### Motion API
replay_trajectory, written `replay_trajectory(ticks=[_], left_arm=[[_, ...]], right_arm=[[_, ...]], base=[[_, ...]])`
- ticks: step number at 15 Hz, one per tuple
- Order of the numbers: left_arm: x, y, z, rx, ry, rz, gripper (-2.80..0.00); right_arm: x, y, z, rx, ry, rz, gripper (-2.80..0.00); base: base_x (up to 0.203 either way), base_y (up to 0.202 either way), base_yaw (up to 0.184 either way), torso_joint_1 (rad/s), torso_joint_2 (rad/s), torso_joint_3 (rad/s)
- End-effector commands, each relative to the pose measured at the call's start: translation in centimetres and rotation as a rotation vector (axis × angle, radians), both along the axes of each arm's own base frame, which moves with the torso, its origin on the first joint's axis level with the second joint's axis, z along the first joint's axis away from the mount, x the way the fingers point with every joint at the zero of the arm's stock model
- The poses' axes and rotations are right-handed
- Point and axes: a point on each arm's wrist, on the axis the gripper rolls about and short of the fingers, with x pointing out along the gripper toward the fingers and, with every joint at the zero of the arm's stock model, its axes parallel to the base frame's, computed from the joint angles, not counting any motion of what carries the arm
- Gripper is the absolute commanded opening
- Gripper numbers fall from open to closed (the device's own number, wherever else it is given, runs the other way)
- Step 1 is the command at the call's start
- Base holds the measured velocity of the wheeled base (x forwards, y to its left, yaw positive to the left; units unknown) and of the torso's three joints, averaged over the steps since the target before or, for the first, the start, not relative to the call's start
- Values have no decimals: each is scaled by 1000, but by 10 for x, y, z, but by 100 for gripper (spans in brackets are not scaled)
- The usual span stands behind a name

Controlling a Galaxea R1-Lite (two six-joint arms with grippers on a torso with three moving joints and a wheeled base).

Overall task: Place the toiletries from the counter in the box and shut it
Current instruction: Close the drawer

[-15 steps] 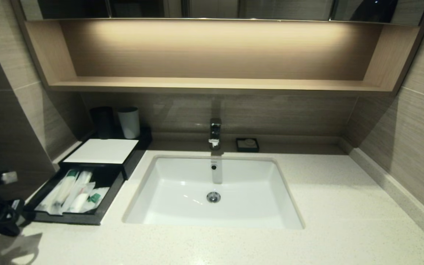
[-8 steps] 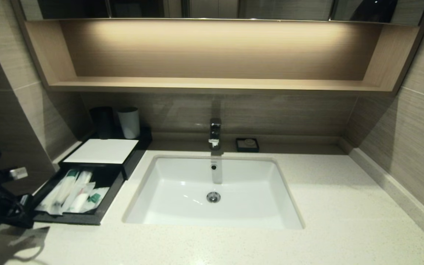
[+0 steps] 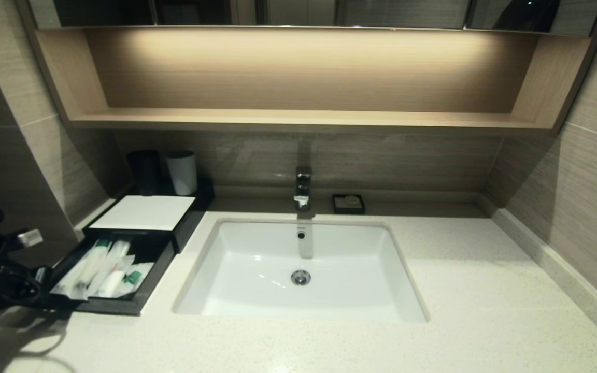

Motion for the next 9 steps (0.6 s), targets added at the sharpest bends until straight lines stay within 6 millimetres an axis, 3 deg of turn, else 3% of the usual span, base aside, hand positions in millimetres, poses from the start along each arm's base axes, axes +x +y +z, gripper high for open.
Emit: replay_trajectory(ticks=[1, 9], left_arm=[[1, -1, 0, -16, -26, -10, -280], [10, 2, -9, 10, -169, -33, -280]], right_arm=[[0, 0, 0, 0, 1, 0, -280], [0, 0, 0, 0, 1, 0, -280]], base=[[0, 0, 0, 0, 0, 0], [0, 0, 0, 0, 0, 0]])
